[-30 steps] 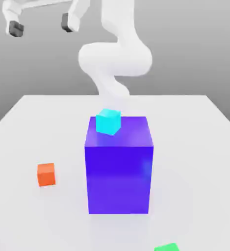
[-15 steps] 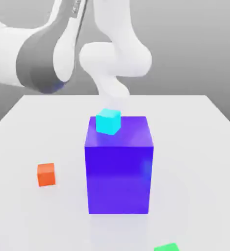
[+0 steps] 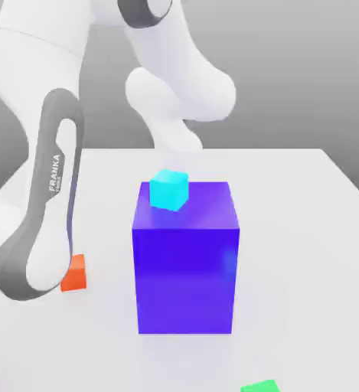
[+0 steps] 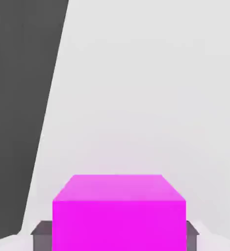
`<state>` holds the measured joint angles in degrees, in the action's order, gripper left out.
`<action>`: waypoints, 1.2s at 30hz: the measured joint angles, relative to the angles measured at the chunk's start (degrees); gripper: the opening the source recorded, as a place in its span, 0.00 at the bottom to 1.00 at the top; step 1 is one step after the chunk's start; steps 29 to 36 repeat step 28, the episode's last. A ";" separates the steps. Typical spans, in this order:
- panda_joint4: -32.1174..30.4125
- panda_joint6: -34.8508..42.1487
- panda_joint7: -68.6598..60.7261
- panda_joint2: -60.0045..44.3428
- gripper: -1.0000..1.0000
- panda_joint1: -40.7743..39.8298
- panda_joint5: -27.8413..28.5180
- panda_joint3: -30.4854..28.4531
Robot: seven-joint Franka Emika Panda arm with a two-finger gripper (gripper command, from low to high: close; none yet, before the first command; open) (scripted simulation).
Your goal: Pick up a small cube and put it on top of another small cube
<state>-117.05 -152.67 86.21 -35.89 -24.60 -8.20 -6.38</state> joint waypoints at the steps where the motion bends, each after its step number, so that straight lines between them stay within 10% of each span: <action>1: 0.13 -0.40 -0.06 -0.55 0.00 -0.07 -0.10 0.09; 24: -9.68 2.80 2.76 12.46 0.00 27.54 14.51 14.59; 25: -9.62 1.71 2.97 11.28 1.00 27.96 14.92 14.43; 36: -9.62 1.70 2.97 11.28 1.00 27.96 14.91 14.44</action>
